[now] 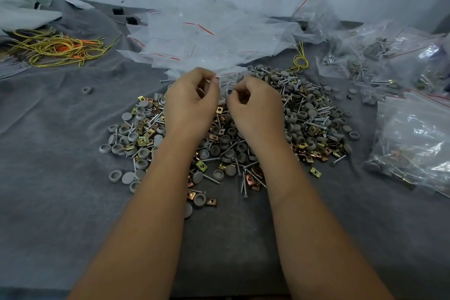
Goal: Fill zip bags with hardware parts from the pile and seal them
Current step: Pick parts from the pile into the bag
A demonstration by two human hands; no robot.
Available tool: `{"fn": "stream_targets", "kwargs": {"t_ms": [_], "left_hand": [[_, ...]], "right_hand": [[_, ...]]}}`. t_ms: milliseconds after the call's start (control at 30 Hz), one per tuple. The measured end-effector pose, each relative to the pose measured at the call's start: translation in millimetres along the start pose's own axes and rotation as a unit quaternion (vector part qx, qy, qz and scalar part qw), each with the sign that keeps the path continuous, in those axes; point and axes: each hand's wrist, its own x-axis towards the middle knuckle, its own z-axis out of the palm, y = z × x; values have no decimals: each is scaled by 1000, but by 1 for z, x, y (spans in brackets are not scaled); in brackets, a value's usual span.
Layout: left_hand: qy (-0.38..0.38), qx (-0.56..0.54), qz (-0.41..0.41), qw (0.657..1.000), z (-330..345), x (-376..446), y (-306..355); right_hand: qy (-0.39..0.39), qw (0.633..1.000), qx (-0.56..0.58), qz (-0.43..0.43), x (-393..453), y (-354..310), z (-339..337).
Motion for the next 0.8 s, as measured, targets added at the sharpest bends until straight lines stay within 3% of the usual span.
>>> {"fn": "stream_targets", "kwargs": {"t_ms": [100, 433, 567, 800], "left_hand": [[17, 1, 21, 1000, 0, -1, 0], [-38, 8, 16, 999, 1, -3, 2], [-11, -17, 3, 1000, 2, -2, 0], [95, -2, -10, 995, -2, 2, 0]], "right_hand": [[8, 999, -37, -6, -1, 0, 0], [14, 999, -37, -37, 0, 1, 0], [9, 999, -15, -50, -1, 1, 1], [79, 989, 121, -21, 1, -3, -1]]}}
